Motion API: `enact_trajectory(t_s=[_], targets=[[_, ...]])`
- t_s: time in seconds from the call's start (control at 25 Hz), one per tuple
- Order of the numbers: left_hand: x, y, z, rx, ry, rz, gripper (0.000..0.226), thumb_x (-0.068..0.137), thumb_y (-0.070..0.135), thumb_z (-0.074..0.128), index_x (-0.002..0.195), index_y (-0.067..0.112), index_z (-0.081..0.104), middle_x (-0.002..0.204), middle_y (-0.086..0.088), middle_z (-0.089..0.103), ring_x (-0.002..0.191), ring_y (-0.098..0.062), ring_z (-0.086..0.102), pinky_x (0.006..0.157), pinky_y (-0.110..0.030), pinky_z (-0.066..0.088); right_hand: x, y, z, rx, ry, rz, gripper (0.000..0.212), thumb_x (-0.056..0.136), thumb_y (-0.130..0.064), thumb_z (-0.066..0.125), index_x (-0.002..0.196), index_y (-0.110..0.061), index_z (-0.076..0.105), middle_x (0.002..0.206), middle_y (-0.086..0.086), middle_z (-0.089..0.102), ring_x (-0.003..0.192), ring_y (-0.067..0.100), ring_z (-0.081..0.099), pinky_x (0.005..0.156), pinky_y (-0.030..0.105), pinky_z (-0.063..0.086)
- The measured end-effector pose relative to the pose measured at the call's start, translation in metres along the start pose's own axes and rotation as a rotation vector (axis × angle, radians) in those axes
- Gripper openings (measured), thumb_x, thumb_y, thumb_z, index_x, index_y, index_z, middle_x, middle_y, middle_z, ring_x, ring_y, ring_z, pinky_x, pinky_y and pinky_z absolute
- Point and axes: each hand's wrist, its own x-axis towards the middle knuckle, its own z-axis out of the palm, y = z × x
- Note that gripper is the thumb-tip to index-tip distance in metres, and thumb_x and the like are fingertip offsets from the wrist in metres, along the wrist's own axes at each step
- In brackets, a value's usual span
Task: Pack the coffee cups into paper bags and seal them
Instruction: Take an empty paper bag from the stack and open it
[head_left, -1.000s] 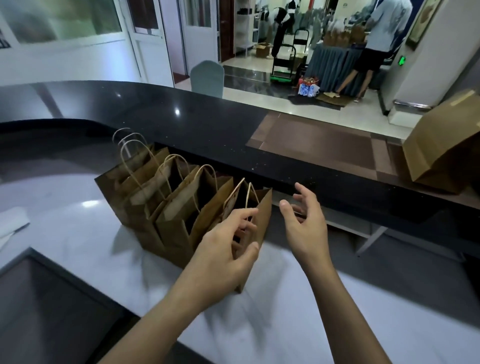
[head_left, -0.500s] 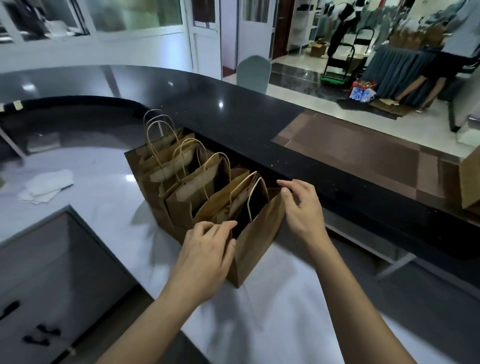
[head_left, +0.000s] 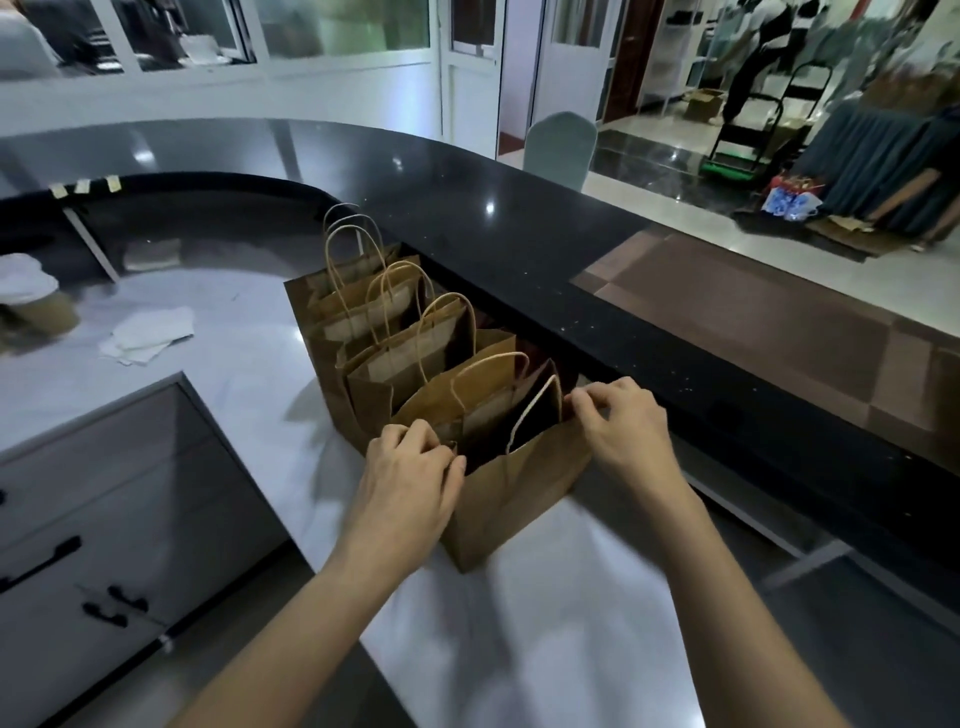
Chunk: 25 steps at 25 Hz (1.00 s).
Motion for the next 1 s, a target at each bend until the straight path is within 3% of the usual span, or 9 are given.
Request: enact_trajectory(t_s=[0.08,0.24,0.32,0.44,0.56,0.68,0.84,0.92,1.0], targets=[[0.003,0.002,0.001,-0.026,0.048,-0.068,0.03,0.099,0.038,0.053,0.097,0.021,0.078,0.098,0.009,0.052,0.097,-0.009,0.038,0.084,-0.029,0.038,-0.004,0.005,-0.003,-0.019,-0.037,-0.009,0.026,0.101,-0.043,0.055,0.105,-0.029,0.076,0.099,-0.006,0.054,0.097,0.016,0.054,0.092,0.044,0.05],[0.004,0.002,-0.004,-0.016,0.031,-0.053,0.015,0.092,0.033,0.065,0.099,0.025,0.077,0.109,0.009,0.053,0.108,-0.014,0.038,0.093,-0.031,0.033,-0.007,0.011,-0.012,0.024,-0.095,-0.026,0.012,0.097,-0.033,0.066,0.102,-0.035,0.077,0.107,-0.009,0.047,0.093,0.008,0.053,0.082,0.029,0.049],[0.005,-0.002,-0.011,0.018,-0.045,0.032,0.019,0.091,0.031,0.064,0.108,0.031,0.074,0.123,0.012,0.052,0.123,-0.02,0.036,0.104,-0.035,0.028,-0.006,0.012,-0.015,0.022,-0.138,-0.02,0.021,0.096,-0.023,0.066,0.108,-0.038,0.075,0.113,-0.01,0.044,0.091,0.006,0.052,0.082,0.026,0.047],[0.005,-0.005,-0.021,0.048,-0.205,0.07,0.03,0.096,0.03,0.055,0.122,0.04,0.066,0.147,0.019,0.041,0.145,-0.019,0.016,0.121,-0.041,0.011,-0.007,0.012,-0.014,-0.038,-0.213,0.001,0.035,0.096,-0.015,0.058,0.118,-0.038,0.072,0.122,-0.007,0.052,0.096,0.009,0.054,0.086,0.028,0.05],[0.002,-0.006,-0.026,0.053,-0.313,0.073,0.039,0.098,0.024,0.051,0.132,0.042,0.057,0.157,0.02,0.03,0.153,-0.02,0.001,0.125,-0.047,-0.006,-0.011,0.013,-0.013,-0.044,-0.266,0.075,0.041,0.098,-0.017,0.052,0.133,-0.036,0.062,0.118,-0.003,0.063,0.09,0.013,0.062,0.074,0.03,0.054],[-0.002,-0.005,-0.03,0.075,-0.403,0.072,0.044,0.099,0.018,0.05,0.135,0.043,0.054,0.158,0.02,0.03,0.154,-0.02,-0.001,0.123,-0.052,-0.008,-0.016,0.014,-0.011,-0.065,-0.296,0.108,0.054,0.097,-0.015,0.053,0.147,-0.035,0.047,0.131,0.002,0.062,0.091,0.014,0.061,0.07,0.025,0.05],[-0.009,-0.007,-0.03,0.083,-0.368,-0.075,0.034,0.105,0.031,0.04,0.132,0.045,0.054,0.143,0.017,0.048,0.151,-0.022,0.018,0.124,-0.056,0.002,-0.025,0.014,-0.009,-0.076,-0.312,0.111,0.06,0.097,-0.013,0.055,0.151,-0.036,0.042,0.139,0.002,0.058,0.084,0.008,0.057,0.058,0.018,0.042],[-0.014,-0.012,-0.031,0.018,-0.266,-0.149,0.026,0.105,0.036,0.043,0.125,0.044,0.057,0.125,0.016,0.06,0.134,-0.02,0.045,0.118,-0.053,0.027,-0.03,0.014,-0.01,-0.076,-0.323,0.118,0.064,0.095,-0.013,0.058,0.151,-0.037,0.039,0.141,0.001,0.056,0.084,0.008,0.057,0.055,0.017,0.039],[-0.018,-0.015,-0.033,-0.086,-0.205,-0.191,0.026,0.102,0.028,0.054,0.123,0.042,0.059,0.114,0.014,0.064,0.112,-0.015,0.059,0.104,-0.044,0.048,-0.035,0.014,-0.01,-0.082,-0.34,0.123,0.069,0.095,-0.01,0.058,0.152,-0.039,0.036,0.144,0.0,0.054,0.083,0.007,0.054,0.051,0.013,0.037]])
